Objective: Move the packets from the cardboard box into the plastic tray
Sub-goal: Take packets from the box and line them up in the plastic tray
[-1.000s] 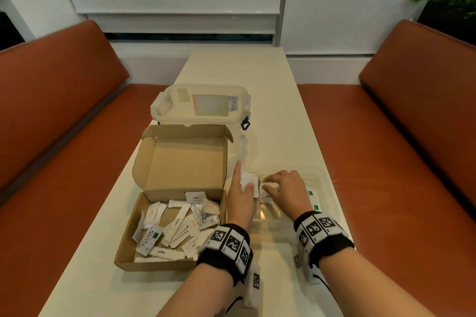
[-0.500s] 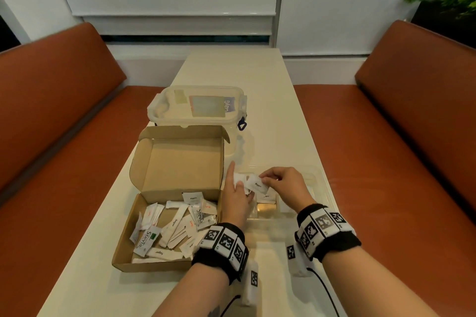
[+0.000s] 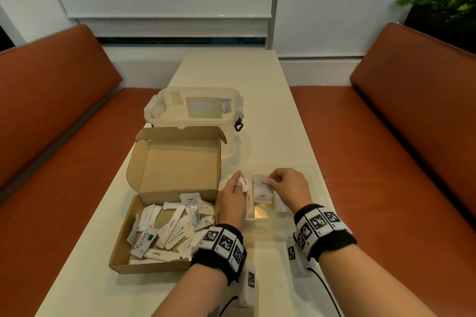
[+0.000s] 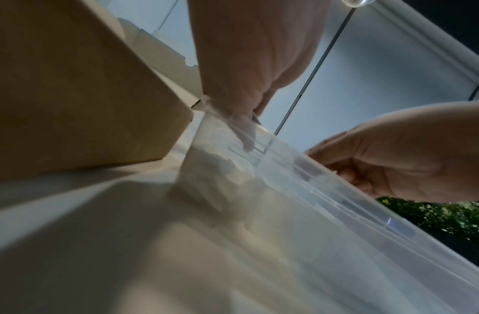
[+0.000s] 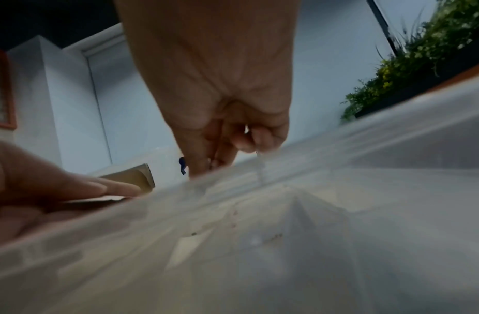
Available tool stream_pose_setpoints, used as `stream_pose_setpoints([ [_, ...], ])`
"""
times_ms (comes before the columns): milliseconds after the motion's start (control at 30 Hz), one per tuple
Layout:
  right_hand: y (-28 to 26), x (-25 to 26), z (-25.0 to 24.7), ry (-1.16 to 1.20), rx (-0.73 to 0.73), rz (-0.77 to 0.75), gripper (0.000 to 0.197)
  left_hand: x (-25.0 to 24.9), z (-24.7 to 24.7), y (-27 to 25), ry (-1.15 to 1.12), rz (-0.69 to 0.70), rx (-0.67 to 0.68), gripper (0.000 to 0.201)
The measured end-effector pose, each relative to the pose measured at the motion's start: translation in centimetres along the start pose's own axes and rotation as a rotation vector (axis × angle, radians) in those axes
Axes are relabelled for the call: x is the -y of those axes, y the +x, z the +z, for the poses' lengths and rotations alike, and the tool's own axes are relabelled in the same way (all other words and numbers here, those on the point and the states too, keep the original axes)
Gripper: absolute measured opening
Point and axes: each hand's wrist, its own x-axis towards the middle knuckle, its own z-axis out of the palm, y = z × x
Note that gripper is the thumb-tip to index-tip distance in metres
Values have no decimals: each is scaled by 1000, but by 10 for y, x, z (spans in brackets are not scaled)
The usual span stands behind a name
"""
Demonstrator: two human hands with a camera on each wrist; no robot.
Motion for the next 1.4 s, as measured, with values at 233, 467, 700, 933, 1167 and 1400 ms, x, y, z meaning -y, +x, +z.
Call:
stream_pose_setpoints([
  [233,5,-6,15,-319,19,-32,11,1,1,1,33,-10,-26,41],
  [467,8,-11,25,-409,40,-80,16,2,2,3,29,3,-21,40],
  [700,5,-17,30,-527,36,-167,13,-1,3,2,12,-2,-11,40],
  [933,3,-15,27,-454,11,-157,18,-5,4,-3,93,40,34,51],
  [1167,-10,15,19,346,78,-46,16,-14,5,-10,108,23,72,69],
  [1400,-10,18,8,542,61,18,4,-24,2,-17,166,62,89,43],
])
